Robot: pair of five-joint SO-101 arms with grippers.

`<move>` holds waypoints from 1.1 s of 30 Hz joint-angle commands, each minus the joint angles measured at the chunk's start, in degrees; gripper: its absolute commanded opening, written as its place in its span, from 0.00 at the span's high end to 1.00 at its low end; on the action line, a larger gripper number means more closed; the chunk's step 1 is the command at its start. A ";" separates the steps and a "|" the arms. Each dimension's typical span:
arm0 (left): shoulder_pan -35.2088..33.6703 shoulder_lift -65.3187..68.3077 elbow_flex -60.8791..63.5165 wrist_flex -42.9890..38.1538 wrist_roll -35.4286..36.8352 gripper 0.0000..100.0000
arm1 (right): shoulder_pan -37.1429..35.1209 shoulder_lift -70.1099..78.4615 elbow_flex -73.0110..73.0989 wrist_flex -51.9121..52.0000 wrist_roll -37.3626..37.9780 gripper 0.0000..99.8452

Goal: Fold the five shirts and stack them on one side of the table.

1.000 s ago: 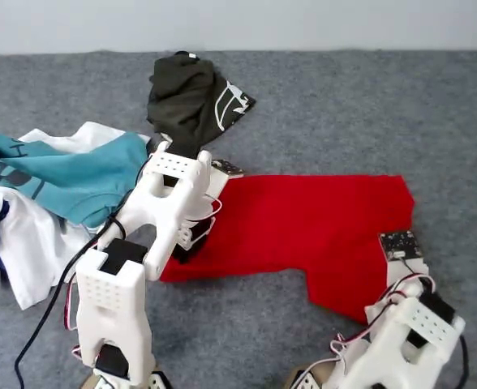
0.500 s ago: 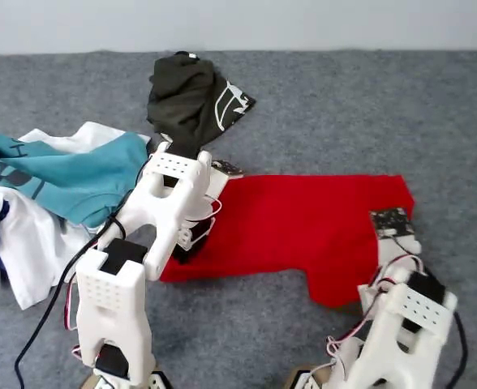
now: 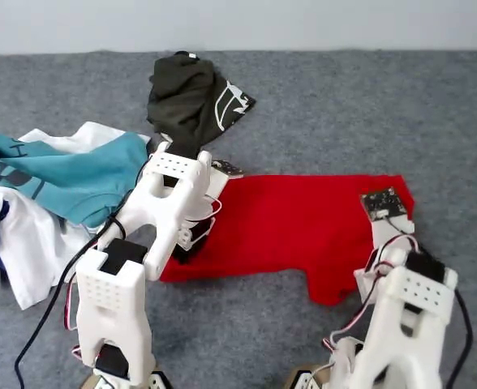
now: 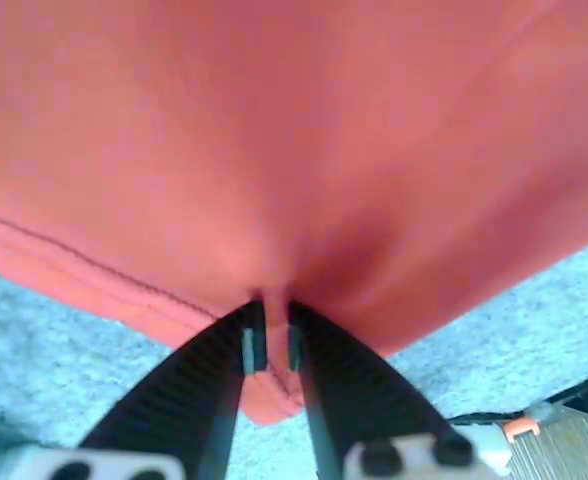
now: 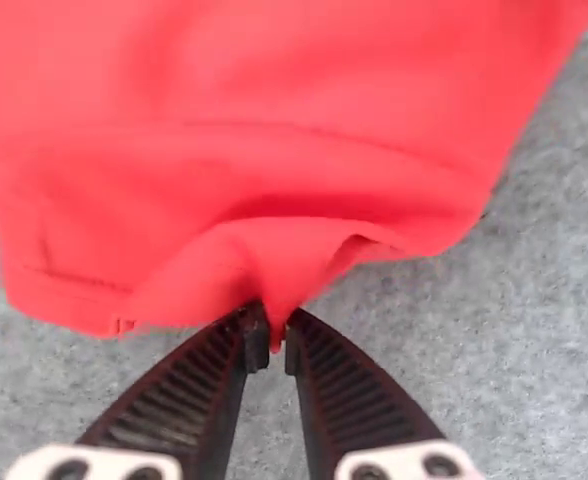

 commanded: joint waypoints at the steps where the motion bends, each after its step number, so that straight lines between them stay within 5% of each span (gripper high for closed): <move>1: 0.62 -0.26 0.13 0.00 -0.35 0.95 | -0.75 5.41 -5.63 -2.59 -1.67 0.99; 9: 0.62 -0.26 0.13 0.00 -0.35 0.95 | -0.92 16.84 -17.85 -2.24 -3.52 0.99; 19: 0.62 -0.26 0.22 0.09 -0.35 0.95 | -8.57 15.43 -32.00 12.09 -4.48 0.99; 33: 0.62 -0.26 1.27 0.00 -0.35 0.95 | -8.22 32.75 -32.53 -6.11 -17.23 0.99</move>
